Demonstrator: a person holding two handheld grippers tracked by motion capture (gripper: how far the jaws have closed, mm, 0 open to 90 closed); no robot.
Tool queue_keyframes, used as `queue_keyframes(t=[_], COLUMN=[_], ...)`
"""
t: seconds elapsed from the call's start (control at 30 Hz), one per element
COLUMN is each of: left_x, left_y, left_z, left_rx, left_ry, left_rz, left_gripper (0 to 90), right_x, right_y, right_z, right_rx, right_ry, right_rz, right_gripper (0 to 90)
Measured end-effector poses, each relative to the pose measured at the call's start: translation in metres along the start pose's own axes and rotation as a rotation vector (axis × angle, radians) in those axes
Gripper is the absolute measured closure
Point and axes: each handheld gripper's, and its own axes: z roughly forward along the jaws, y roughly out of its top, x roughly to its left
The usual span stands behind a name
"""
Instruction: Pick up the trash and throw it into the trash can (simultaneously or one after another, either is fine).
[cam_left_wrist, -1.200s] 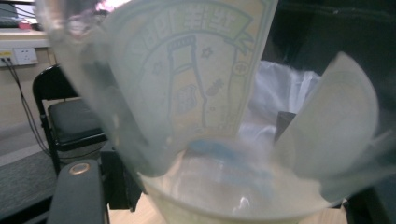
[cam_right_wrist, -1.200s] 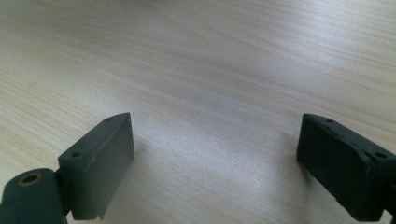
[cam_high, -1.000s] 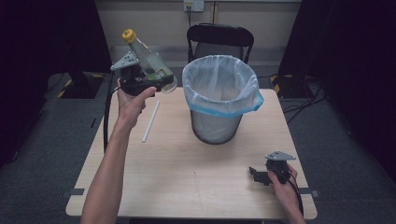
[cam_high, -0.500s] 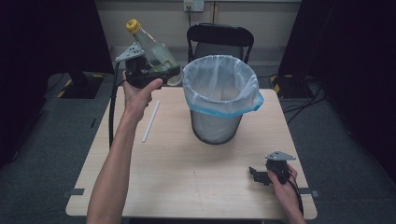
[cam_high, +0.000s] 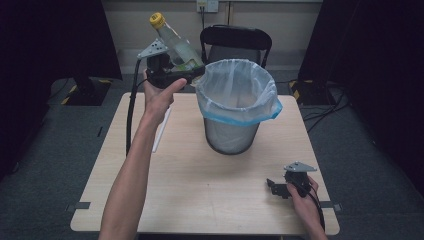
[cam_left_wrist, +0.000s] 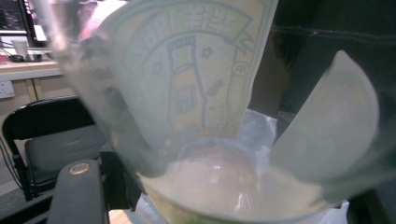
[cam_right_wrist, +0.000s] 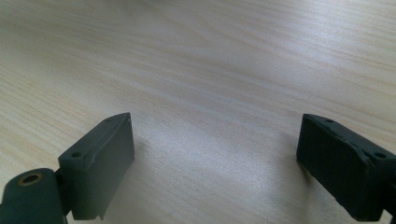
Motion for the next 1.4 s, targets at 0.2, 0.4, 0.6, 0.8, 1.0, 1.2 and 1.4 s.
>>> queue_keyframes(t=[0.2, 0.4, 0.6, 0.8, 1.0, 1.2, 1.4], left_x=[-0.007, -0.014, -0.025, -0.031, -0.033, -0.034, -0.036], left_y=[-0.002, 0.003, 0.004, 0.000, 0.000, -0.002, -0.006], left_z=[0.016, 0.027, 0.046, 0.059, 0.066, 0.067, 0.069], left_rx=[0.008, 0.031, 0.077, 0.116, 0.159, 0.180, 0.205], left_ry=[-0.019, -0.037, -0.069, -0.121, -0.162, -0.177, -0.167], left_rz=[-0.013, 0.005, 0.030, 0.018, -0.009, -0.023, -0.017], left_gripper=[28.1, 28.0, 28.0, 27.9, 27.7, 23.8, 16.2], right_x=[0.000, 0.000, 0.000, 0.000, 0.000, 0.000, 0.000], right_y=[0.000, 0.000, 0.000, 0.000, 0.000, 0.000, 0.000], right_z=[0.000, 0.000, 0.000, 0.000, 0.000, 0.000, 0.000], right_rx=[0.000, 0.000, 0.000, 0.000, 0.000, 0.000, 0.002], right_ry=[0.000, 0.000, 0.000, 0.000, 0.000, 0.000, 0.001], right_rz=[0.000, 0.000, -0.001, -0.001, 0.000, 0.000, 0.002], right_gripper=[10.3, 10.3, 10.3, 10.3, 10.3, 10.3, 10.3])
